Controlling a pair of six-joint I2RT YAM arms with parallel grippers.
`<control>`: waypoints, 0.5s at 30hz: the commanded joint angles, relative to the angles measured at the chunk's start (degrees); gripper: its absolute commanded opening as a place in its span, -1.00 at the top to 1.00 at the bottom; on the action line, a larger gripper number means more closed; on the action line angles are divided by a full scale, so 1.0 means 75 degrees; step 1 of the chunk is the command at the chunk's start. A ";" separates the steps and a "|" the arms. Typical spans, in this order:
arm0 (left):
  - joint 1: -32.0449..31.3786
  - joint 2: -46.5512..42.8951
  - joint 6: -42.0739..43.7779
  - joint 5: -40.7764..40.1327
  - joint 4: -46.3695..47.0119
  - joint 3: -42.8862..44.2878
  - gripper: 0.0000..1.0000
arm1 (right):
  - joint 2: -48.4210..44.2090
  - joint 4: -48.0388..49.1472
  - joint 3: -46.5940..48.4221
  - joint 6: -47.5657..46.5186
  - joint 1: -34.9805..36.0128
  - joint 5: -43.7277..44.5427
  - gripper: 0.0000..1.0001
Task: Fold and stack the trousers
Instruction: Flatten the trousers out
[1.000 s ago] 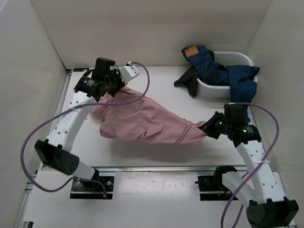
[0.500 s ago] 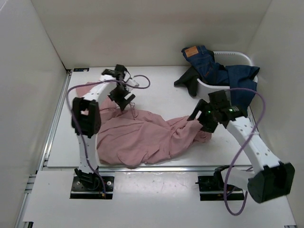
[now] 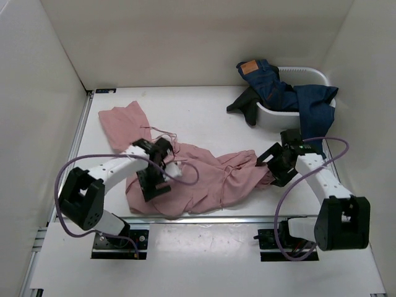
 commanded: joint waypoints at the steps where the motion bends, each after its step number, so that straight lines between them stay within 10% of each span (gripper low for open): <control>1: -0.0772 -0.0198 0.0004 -0.0329 0.0525 -0.1062 -1.00 | 0.0284 0.0603 -0.0015 0.0133 -0.0032 0.0156 -0.95; 4: -0.0937 0.0083 -0.0242 -0.0530 0.1323 -0.1605 -1.00 | 0.0285 0.0768 -0.0168 0.0203 -0.0103 0.0404 -0.71; 7: -0.0937 0.0295 -0.0419 -0.0774 0.2143 -0.1828 -0.92 | 0.0285 0.0757 0.0007 0.0040 -0.0103 0.0580 0.22; 8: -0.0937 0.0504 -0.0511 -0.0904 0.2273 -0.1829 -0.67 | 0.0285 0.0594 0.0298 -0.0054 -0.0103 0.0650 0.69; 9: -0.0937 0.0599 -0.0594 -0.1091 0.2367 -0.1829 0.06 | 0.0204 0.0441 0.0498 -0.0136 -0.0103 0.0767 0.87; 11: -0.0448 0.0670 -0.0758 -0.1583 0.2531 -0.1445 0.72 | 0.0133 -0.0096 0.0990 -0.0487 -0.0103 0.1222 1.00; 15: 0.0911 0.0238 -0.0338 -0.2965 0.2941 -0.0262 0.72 | -0.0276 -0.0603 0.2302 -0.1038 -0.0103 0.1471 1.00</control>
